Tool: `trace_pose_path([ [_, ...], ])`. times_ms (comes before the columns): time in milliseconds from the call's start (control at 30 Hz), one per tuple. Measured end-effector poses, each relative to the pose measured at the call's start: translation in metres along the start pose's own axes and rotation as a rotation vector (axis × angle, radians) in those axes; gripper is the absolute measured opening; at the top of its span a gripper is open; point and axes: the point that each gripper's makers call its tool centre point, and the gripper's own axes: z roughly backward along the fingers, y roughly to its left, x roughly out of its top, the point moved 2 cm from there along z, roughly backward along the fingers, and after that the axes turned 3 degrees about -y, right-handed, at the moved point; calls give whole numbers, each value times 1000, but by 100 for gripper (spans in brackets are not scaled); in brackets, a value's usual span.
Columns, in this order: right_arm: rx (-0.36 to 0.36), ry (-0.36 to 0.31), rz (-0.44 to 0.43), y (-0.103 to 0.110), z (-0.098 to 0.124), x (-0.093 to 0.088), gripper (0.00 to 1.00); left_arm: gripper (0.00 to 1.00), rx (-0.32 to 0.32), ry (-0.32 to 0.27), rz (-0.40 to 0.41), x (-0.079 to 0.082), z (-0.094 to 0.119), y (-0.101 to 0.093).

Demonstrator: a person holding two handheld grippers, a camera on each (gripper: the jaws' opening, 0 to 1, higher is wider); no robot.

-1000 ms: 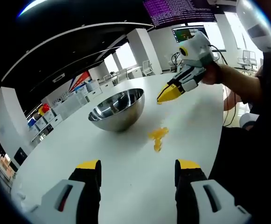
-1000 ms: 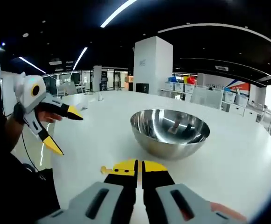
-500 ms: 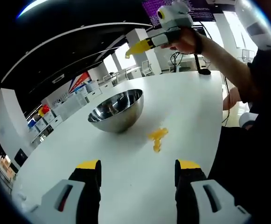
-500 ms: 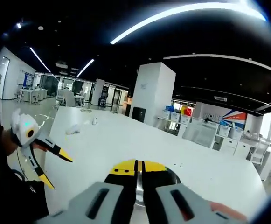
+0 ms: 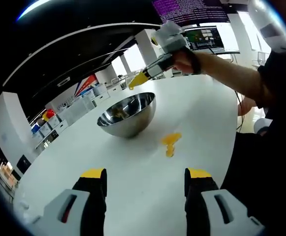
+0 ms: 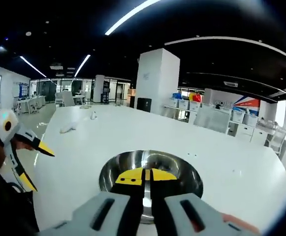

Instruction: Pick up the QQ candy scattered on the table and place it into the stainless steel bowl on the table

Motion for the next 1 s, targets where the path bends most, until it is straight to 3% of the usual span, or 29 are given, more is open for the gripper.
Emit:
trace_pose_path([
  [700,-24,-30,21,-3,8,3,5,63,-4,-3,0,0,1,-4],
  [1000,-31,-96,42,2,25,29,5,63,0,-3,0,1,3,-4],
])
